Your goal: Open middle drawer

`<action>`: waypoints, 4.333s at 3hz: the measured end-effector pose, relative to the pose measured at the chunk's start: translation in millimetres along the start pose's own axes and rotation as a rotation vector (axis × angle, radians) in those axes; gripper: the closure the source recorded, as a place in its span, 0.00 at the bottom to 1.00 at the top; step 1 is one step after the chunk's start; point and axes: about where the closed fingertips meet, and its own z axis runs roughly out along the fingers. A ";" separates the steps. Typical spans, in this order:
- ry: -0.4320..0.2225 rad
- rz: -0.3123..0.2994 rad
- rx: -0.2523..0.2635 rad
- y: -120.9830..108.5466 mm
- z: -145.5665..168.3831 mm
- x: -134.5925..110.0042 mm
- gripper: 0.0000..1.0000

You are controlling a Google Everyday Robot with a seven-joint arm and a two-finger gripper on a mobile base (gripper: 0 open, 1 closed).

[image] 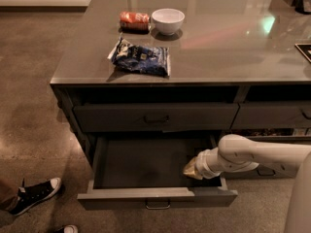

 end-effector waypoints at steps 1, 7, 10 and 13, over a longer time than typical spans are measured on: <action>-0.015 0.039 0.006 -14.0 12.1 26.2 1.00; 0.017 -0.030 -0.069 36.4 4.9 30.0 0.00; -0.005 -0.105 0.001 21.5 -9.0 0.0 0.00; -0.061 -0.115 -0.019 14.3 -60.3 6.7 0.00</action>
Offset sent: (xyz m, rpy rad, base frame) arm -0.0100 -0.0511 -0.0493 0.0191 0.0598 -0.0362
